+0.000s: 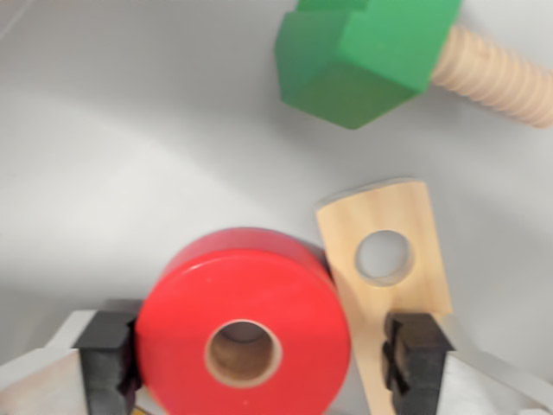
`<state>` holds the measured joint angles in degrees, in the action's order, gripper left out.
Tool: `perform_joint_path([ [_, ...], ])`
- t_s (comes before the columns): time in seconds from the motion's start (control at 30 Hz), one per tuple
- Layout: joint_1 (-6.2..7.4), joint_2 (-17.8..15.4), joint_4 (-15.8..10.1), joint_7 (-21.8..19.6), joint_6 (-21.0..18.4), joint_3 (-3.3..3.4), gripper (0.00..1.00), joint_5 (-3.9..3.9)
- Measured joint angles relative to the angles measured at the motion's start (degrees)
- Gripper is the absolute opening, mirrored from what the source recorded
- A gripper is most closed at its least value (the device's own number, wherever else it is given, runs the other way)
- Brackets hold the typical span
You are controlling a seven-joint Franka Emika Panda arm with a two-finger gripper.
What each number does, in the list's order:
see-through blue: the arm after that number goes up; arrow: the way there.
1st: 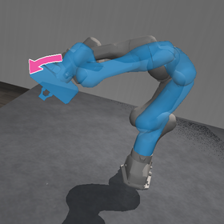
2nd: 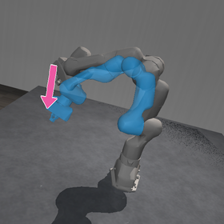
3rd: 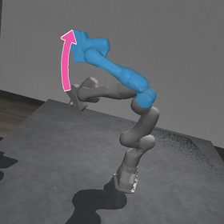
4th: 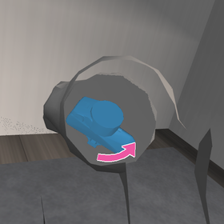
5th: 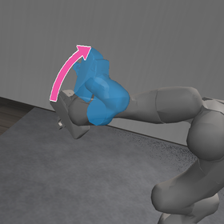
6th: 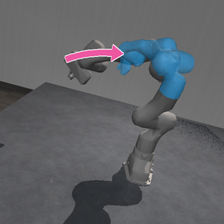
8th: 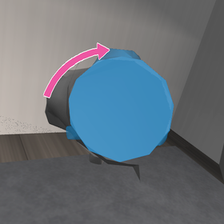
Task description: Pick an object from the bin
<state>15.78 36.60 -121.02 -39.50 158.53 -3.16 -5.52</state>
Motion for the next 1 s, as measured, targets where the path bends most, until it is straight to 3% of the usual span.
perform_joint_path([
  [1.0, -0.03, -1.29, -0.46, 0.07, -0.76, -0.03, 0.00, 0.01],
])
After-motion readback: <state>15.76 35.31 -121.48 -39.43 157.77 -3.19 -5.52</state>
